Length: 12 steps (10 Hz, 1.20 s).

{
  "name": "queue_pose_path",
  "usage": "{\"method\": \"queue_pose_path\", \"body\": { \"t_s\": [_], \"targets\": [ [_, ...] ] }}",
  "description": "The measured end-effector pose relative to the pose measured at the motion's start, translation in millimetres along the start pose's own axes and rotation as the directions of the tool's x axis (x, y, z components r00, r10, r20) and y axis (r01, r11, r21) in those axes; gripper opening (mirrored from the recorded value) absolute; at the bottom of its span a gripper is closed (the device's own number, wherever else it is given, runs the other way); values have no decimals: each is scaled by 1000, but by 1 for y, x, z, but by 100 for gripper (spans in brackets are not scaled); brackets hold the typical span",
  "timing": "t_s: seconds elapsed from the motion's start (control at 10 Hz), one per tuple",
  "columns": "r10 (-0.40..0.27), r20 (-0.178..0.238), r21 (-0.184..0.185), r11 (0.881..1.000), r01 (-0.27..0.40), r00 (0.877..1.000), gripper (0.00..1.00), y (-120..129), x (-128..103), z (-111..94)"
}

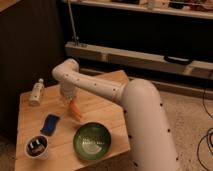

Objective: Place the pepper in the ceramic bowl

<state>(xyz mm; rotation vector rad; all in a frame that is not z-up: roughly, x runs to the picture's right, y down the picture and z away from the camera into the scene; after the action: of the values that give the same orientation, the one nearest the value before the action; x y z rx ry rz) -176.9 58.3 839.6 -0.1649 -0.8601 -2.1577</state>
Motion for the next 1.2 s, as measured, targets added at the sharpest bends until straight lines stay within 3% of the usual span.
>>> {"method": "queue_pose_path", "body": {
  "t_s": [0.3, 0.7, 1.0, 1.2],
  "targets": [
    [6, -33, 18, 1000, -5, 999, 0, 31, -55, -26],
    [-10, -35, 22, 1000, 11, 999, 2, 17, -141, -19],
    [-13, -32, 60, 998, 15, 999, 32, 6, -185, -2],
    [-48, -56, 74, 996, 52, 997, 52, -3, -190, -2]
  ]
}}
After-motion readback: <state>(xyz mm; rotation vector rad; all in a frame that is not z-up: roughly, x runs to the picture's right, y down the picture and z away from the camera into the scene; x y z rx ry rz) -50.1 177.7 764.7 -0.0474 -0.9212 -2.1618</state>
